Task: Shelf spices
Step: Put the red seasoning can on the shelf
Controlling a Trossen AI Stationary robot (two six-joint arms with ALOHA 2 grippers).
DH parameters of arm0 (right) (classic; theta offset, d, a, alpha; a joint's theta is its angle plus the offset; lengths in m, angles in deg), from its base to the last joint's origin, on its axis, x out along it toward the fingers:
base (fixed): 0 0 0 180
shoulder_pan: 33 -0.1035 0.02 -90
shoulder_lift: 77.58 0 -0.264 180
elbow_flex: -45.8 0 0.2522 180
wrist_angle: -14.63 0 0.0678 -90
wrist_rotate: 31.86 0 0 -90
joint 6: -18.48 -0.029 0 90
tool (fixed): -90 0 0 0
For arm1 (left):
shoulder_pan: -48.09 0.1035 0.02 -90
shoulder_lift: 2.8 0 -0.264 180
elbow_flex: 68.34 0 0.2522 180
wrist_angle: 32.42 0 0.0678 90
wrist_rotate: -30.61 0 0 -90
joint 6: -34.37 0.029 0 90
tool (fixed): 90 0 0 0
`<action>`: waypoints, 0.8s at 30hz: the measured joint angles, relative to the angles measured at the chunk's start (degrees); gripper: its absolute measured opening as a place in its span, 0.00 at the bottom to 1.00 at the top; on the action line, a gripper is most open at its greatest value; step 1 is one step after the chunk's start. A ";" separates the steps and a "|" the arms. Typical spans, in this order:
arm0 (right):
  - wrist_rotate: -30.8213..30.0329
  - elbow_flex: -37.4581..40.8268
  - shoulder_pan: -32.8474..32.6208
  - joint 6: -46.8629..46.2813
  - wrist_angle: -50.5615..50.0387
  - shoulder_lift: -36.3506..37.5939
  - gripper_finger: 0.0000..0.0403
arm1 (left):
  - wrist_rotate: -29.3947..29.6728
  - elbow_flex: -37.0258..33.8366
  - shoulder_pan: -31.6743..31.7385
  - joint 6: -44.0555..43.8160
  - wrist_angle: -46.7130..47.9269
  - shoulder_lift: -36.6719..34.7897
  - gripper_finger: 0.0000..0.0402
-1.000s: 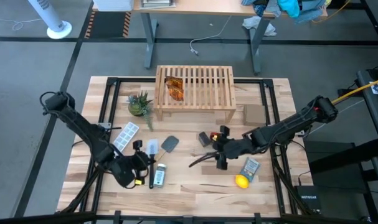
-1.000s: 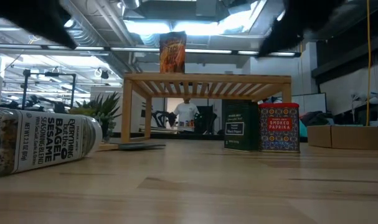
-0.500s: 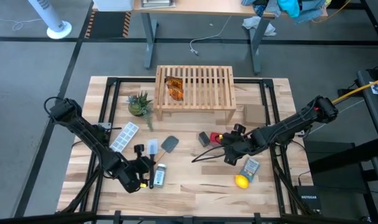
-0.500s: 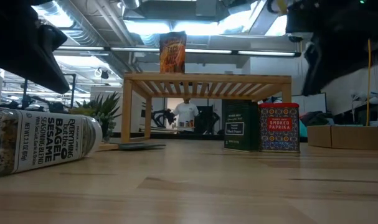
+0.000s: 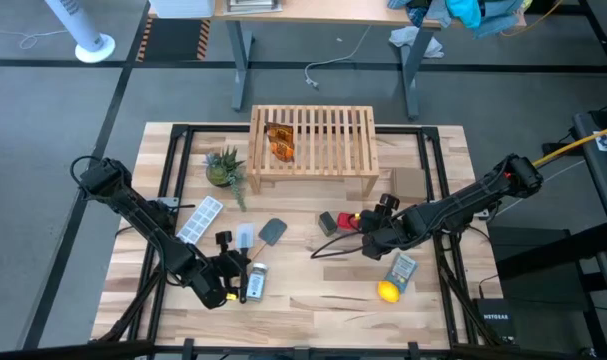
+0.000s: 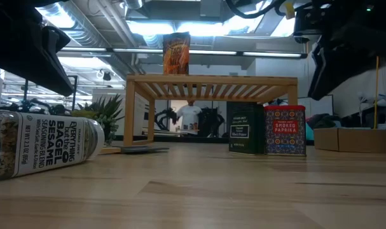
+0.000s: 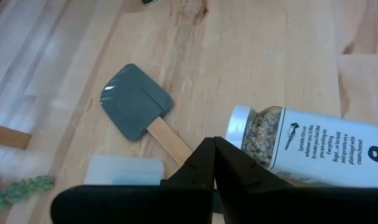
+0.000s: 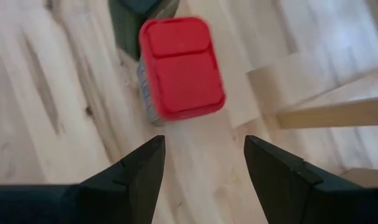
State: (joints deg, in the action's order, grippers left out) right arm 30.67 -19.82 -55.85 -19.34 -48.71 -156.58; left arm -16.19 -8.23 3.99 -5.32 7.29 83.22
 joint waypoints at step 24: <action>3.39 -0.02 0.00 -0.05 -2.36 -9.75 0.73 | 5.70 0.00 0.37 3.60 0.89 -0.02 0.00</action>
State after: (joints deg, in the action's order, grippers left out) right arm 34.05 -19.84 -55.85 -19.39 -51.06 -166.33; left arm -10.49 -8.23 4.36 -1.73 8.19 83.20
